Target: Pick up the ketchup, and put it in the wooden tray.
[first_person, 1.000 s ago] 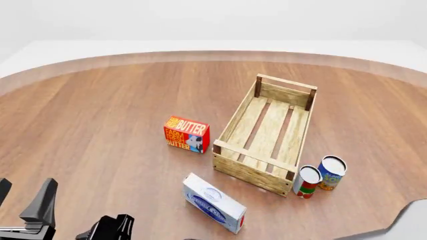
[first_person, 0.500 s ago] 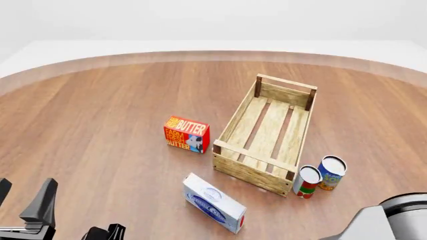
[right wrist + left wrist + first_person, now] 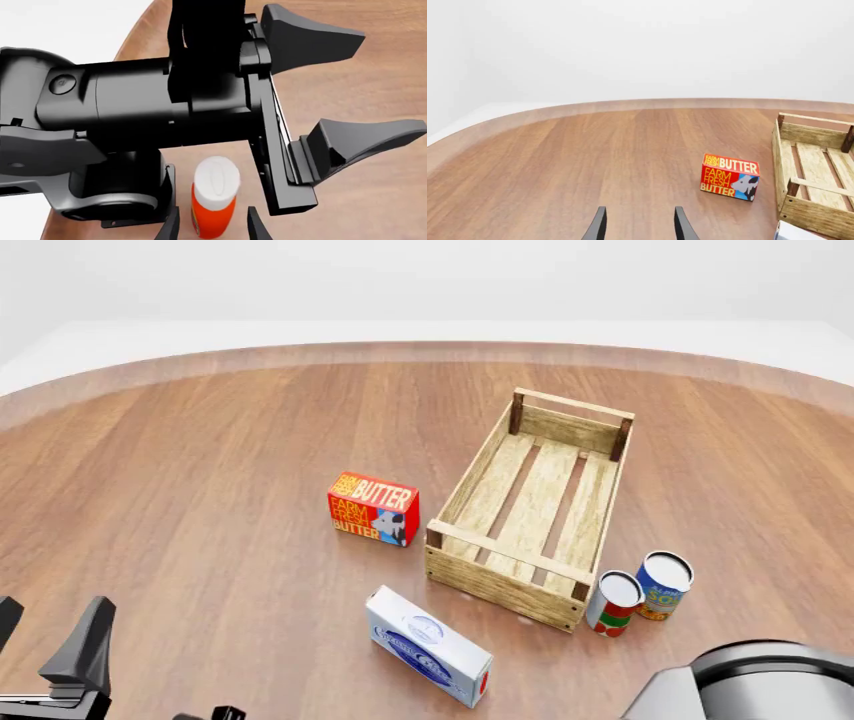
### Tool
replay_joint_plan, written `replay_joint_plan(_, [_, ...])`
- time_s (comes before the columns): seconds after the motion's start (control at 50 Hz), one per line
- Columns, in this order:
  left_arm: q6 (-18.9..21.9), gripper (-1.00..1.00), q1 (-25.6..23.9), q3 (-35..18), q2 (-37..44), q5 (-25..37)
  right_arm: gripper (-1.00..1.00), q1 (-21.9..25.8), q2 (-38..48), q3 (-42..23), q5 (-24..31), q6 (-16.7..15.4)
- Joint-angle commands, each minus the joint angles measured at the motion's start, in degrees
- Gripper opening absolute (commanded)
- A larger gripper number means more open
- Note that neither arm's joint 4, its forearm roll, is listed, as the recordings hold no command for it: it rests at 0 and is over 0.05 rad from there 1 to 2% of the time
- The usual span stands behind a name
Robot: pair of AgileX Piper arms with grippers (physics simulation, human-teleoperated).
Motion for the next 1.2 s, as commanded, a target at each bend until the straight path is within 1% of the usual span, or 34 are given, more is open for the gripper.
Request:
replay_joint_plan(0.02, [0.00,1.00,0.00,0.00,0.00,0.00,1.00,0.28,2.01,-0.83,-0.48,0.31])
replay_joint_plan(0.2, [0.00,1.00,0.00,0.00,0.00,0.00,1.00,0.58,3.15,-0.98,-1.27,0.71])
replay_joint_plan(0.6, [0.00,1.00,0.00,0.00,0.00,0.00,1.00,-0.11,6.33,-3.52,-0.67,-0.45])
replay_joint_plan(0.78, [0.00,1.00,0.00,0.00,0.00,0.00,1.00,0.14,7.37,-4.30,-0.58,-0.49])
replay_joint_plan(0.8, [0.00,1.00,0.00,0.00,0.00,0.00,-1.00,0.12,7.33,-4.29,-0.61,-0.52])
replay_joint_plan(1.02, [0.00,1.00,0.00,0.00,0.00,0.00,-1.00,-0.07,5.79,-2.99,-0.80,-0.93])
replay_joint_plan(1.2, [0.00,1.00,0.00,0.00,0.00,0.00,-1.00,-1.72,3.88,-1.59,-0.42,-1.69])
